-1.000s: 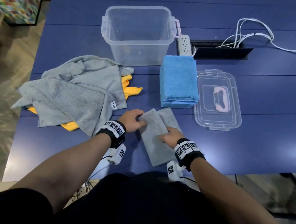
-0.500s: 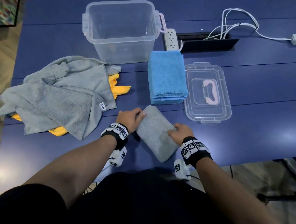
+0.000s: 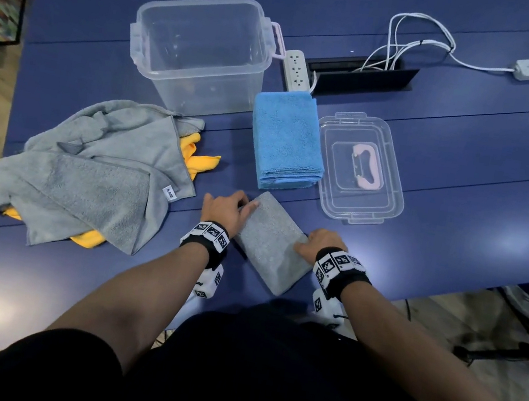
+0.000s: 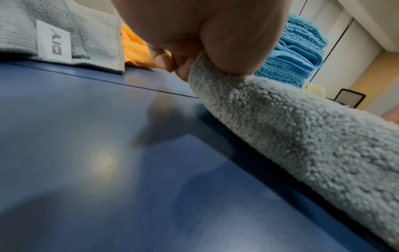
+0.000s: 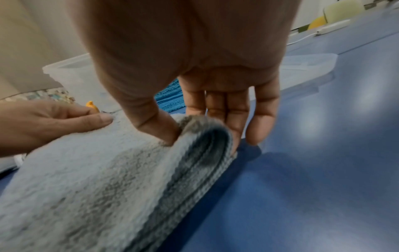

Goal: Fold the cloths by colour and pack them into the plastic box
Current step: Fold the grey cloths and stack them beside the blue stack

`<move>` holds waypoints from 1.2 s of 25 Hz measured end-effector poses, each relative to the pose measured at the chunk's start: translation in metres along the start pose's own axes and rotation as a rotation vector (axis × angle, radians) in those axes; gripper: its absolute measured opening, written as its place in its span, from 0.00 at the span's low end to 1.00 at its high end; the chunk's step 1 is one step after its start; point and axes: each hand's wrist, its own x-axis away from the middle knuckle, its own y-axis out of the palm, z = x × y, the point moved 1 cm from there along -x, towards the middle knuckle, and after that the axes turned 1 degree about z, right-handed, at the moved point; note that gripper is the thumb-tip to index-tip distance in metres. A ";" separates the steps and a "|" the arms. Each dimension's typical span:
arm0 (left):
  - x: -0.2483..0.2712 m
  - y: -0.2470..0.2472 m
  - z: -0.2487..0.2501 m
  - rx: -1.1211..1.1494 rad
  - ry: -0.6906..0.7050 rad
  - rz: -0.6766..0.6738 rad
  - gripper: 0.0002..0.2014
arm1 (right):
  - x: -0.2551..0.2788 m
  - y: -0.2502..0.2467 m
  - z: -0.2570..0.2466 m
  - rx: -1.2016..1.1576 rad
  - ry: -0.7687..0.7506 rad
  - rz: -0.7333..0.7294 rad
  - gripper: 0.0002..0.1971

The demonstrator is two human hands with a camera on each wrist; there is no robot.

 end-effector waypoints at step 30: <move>0.000 0.010 0.025 0.313 0.102 0.289 0.10 | -0.012 -0.005 0.026 -0.378 -0.078 0.254 0.06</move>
